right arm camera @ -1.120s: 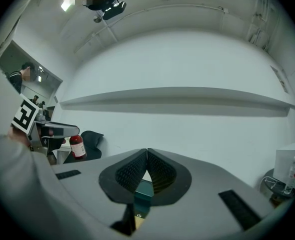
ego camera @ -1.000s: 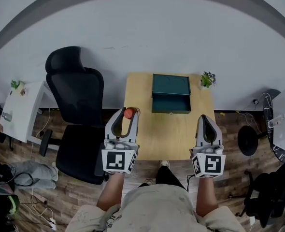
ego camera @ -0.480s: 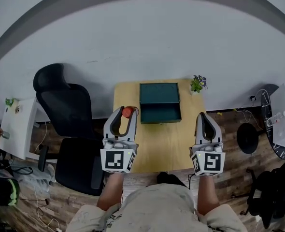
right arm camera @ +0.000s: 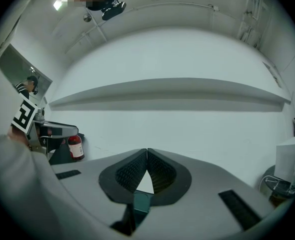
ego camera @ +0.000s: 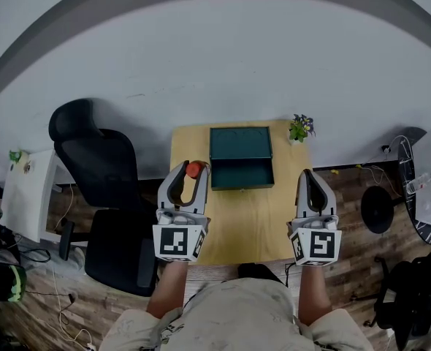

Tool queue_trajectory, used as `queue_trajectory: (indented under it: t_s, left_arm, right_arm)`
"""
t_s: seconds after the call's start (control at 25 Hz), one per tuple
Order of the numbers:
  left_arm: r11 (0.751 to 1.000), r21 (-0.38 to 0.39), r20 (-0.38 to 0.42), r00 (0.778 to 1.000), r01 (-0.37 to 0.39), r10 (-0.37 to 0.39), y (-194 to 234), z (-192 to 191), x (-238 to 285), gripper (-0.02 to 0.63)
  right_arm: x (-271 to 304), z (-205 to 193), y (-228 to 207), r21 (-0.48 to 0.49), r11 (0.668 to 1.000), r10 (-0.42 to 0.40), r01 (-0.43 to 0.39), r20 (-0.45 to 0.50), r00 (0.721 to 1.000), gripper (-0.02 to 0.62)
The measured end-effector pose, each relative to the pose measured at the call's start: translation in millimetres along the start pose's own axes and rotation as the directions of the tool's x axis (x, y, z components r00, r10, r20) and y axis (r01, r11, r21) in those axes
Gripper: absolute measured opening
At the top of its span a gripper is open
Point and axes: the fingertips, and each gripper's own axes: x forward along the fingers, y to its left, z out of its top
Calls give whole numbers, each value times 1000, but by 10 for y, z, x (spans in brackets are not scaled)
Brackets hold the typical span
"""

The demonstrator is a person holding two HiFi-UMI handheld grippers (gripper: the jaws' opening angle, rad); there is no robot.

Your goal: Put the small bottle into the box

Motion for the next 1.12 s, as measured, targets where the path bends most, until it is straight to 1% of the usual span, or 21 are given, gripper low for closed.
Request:
queue_trajectory:
  t_s: [0.28, 0.44, 0.88, 1.12]
  left_arm:
    - [1000, -9, -18, 1000, 6, -6, -19, -83, 86, 143]
    - [1000, -17, -32, 999, 13, -14, -79, -161, 153, 143]
    - [998, -52, -112, 993, 35, -40, -257, -602, 382, 143]
    - [998, -53, -178, 983, 37, -46, -333, -895, 512, 143]
  right_arm:
    - [35, -75, -49, 3, 1000, 1, -1, -13, 1000, 17]
    - [32, -160, -132, 19, 1000, -14, 15, -29, 999, 17]
    - [171, -420, -270, 31, 1000, -1, 3, -79, 997, 15]
    - [276, -619, -318, 53, 999, 14, -8, -120, 993, 17]
